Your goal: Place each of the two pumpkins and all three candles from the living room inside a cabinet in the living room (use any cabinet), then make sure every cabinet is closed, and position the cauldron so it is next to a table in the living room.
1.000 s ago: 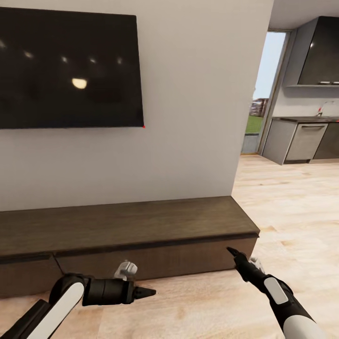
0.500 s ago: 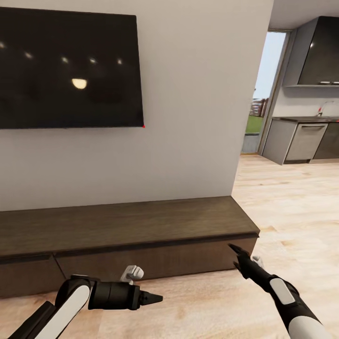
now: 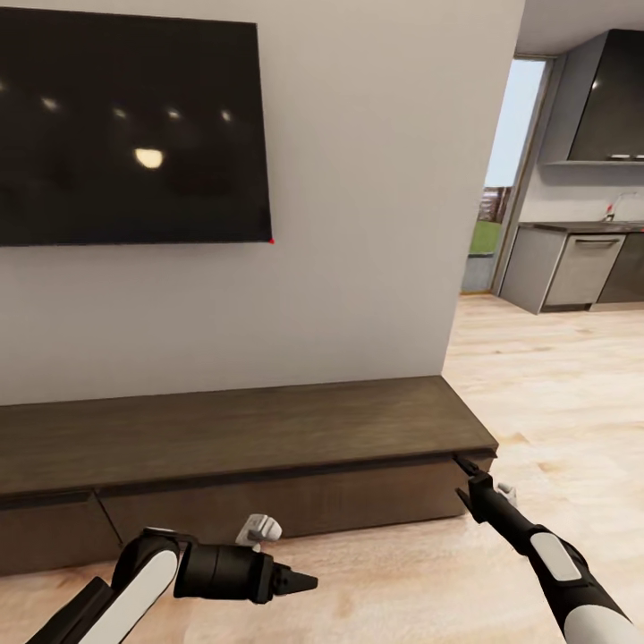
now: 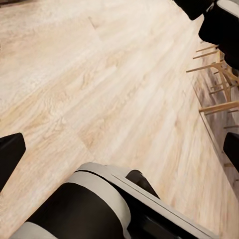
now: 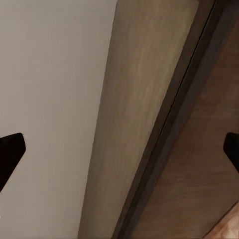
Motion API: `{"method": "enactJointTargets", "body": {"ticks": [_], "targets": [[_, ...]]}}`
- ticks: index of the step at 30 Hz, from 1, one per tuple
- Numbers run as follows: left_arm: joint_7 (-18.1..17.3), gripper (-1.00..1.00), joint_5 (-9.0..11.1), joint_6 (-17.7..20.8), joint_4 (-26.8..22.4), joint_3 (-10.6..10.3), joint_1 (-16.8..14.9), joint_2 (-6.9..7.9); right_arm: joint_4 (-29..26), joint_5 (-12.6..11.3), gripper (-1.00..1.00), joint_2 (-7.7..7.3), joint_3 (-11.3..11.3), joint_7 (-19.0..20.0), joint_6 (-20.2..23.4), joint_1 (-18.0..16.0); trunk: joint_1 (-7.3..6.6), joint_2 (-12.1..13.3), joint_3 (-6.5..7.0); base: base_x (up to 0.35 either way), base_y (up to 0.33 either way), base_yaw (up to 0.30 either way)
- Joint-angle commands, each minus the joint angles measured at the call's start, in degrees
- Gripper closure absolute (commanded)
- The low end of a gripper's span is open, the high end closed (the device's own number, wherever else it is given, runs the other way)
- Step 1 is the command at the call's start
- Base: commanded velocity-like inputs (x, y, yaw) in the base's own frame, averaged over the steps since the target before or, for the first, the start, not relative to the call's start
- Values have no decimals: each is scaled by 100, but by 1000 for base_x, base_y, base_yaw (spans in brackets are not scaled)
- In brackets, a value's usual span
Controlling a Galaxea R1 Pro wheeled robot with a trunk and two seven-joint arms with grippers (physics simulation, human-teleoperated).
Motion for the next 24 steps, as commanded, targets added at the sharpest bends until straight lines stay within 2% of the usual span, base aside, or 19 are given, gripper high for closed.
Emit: {"method": "enactJointTargets", "body": {"ticks": [1,8,12,18,24], "targets": [[-28,-100,-21,8,-1,-29,-5,3,4,-21,-100,-36,-27,58,45,-3,0,-2,-6,104,0,0],[-28,-100,-23,-100,8,-97,-5,2,11,-22,-100,-91,-31,115,45,7,0,-2,-6,216,0,0],[-30,-100,-22,-125,8,-104,-5,8,17,-19,-100,-95,-51,97,50,8,0,-2,-6,84,0,0],[-25,-100,-23,-141,8,-107,-5,5,122,-6,-100,-101,-434,88,360,8,0,-2,-6,89,0,0],[-21,-100,-25,-143,8,-107,-5,8,211,-4,-100,-110,-519,88,445,8,0,-2,-6,19,0,0]]}}
